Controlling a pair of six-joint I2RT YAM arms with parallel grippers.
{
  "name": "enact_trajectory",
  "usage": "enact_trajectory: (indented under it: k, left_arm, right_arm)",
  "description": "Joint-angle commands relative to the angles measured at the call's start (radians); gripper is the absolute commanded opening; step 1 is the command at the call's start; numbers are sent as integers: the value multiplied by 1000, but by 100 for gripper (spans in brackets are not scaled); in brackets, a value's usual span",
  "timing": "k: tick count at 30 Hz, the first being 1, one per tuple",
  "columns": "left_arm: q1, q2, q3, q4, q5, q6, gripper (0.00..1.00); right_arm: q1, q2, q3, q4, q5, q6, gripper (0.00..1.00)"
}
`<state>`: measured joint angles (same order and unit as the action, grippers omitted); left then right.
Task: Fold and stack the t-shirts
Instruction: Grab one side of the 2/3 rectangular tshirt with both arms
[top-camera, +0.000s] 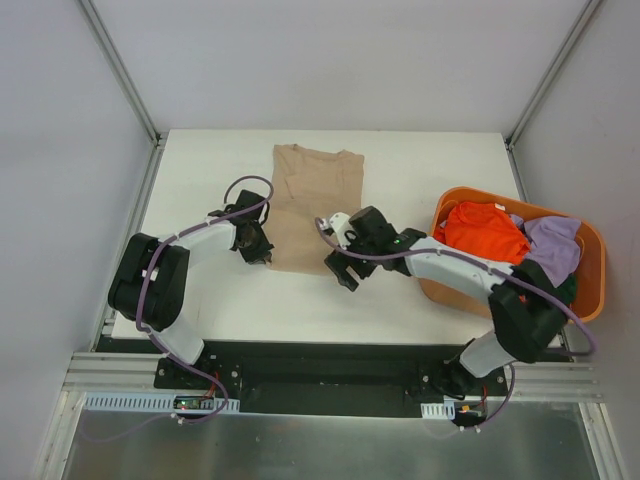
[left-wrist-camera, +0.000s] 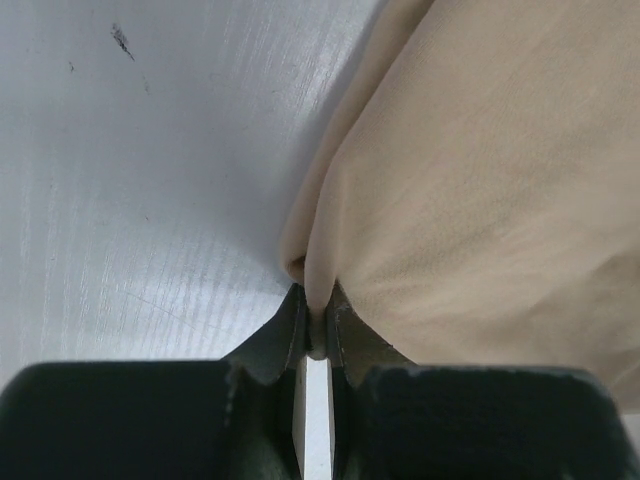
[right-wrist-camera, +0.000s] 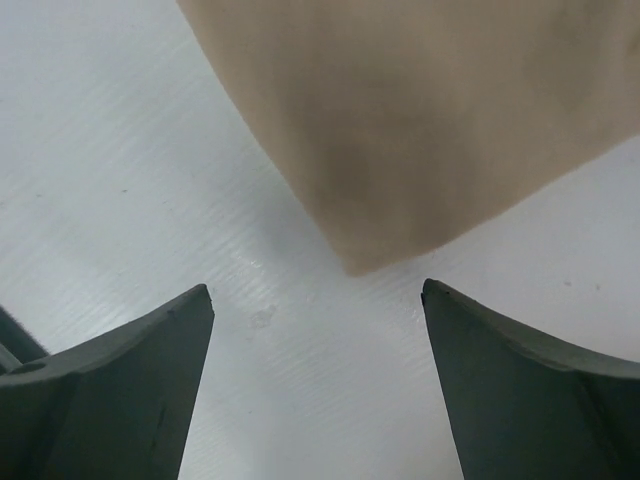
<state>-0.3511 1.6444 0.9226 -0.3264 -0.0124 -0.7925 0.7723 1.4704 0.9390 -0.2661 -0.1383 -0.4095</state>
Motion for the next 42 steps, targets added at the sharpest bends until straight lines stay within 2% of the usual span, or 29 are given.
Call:
enact_trajectory:
  k: [1, 8, 14, 16, 21, 25, 29, 32, 36, 42]
  left_arm:
    - [17, -11, -24, -45, -55, 41, 0]
    - [32, -26, -19, -53, -64, 62, 0]
    - [54, -38, -27, -63, -66, 61, 0]
    - [55, -46, -30, -65, -63, 59, 0]
    - [58, -102, -60, -76, -61, 52, 0]
    - [60, -216, -114, -79, -58, 27, 0]
    - [60, -352, -177, -111, -81, 4, 0]
    - [61, -469, -231, -146, -83, -20, 0]
    - [60, -664, -278, -252, -148, -71, 0]
    - [60, -1018, -255, -411, -273, -149, 0]
  right_arm:
    - [45, 158, 151, -108, 57, -184, 86]
    - [56, 318, 242, -179, 33, -212, 69]
    - [56, 363, 233, -239, 14, -157, 64]
    - [62, 370, 231, -240, -20, -146, 58]
    - [100, 358, 209, -245, 37, -120, 43]
    - [159, 311, 163, -246, 106, -63, 31]
    - [254, 203, 92, -182, 57, 4, 16]
    - [353, 140, 57, -137, -12, 47, 1]
    - [452, 70, 76, -137, -139, 118, 1]
    - [502, -16, 104, -21, -434, 265, 1]
